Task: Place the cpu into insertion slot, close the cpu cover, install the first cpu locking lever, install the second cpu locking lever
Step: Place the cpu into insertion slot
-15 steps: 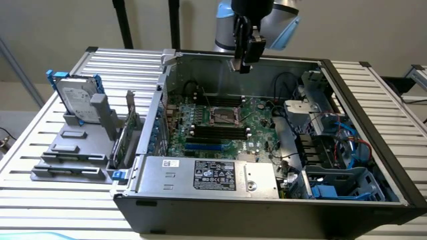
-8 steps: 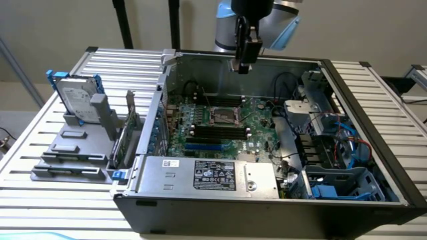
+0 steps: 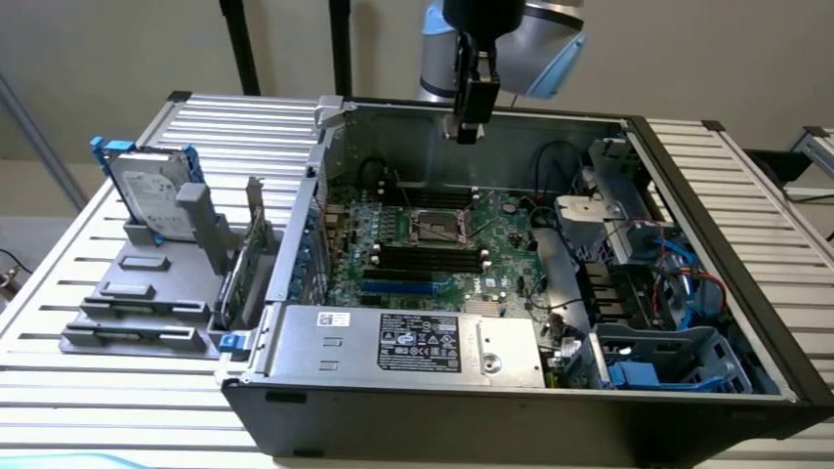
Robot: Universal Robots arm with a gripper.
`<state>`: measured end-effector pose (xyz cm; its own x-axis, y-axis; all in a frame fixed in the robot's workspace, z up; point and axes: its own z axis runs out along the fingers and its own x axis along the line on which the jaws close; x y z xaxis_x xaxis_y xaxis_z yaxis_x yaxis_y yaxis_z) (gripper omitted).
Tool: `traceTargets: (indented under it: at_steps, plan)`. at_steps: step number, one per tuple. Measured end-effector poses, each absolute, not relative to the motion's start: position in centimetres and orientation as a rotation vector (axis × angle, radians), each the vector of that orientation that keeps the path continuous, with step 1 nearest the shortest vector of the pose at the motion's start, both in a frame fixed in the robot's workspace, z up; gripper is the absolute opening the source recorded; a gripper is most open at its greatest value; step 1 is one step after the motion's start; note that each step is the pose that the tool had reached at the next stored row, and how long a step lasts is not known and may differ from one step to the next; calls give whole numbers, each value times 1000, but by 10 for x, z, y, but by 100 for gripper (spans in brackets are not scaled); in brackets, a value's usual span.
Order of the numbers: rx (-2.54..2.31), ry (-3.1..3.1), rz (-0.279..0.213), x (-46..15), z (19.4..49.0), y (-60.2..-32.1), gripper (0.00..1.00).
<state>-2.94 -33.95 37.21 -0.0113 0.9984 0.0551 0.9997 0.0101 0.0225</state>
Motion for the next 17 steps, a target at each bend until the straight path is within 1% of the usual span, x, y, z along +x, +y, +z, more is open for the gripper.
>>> traceTargets:
  at_steps: [17]
  plan:
    - [-2229,-2180,-86,-39,345,-333,55]
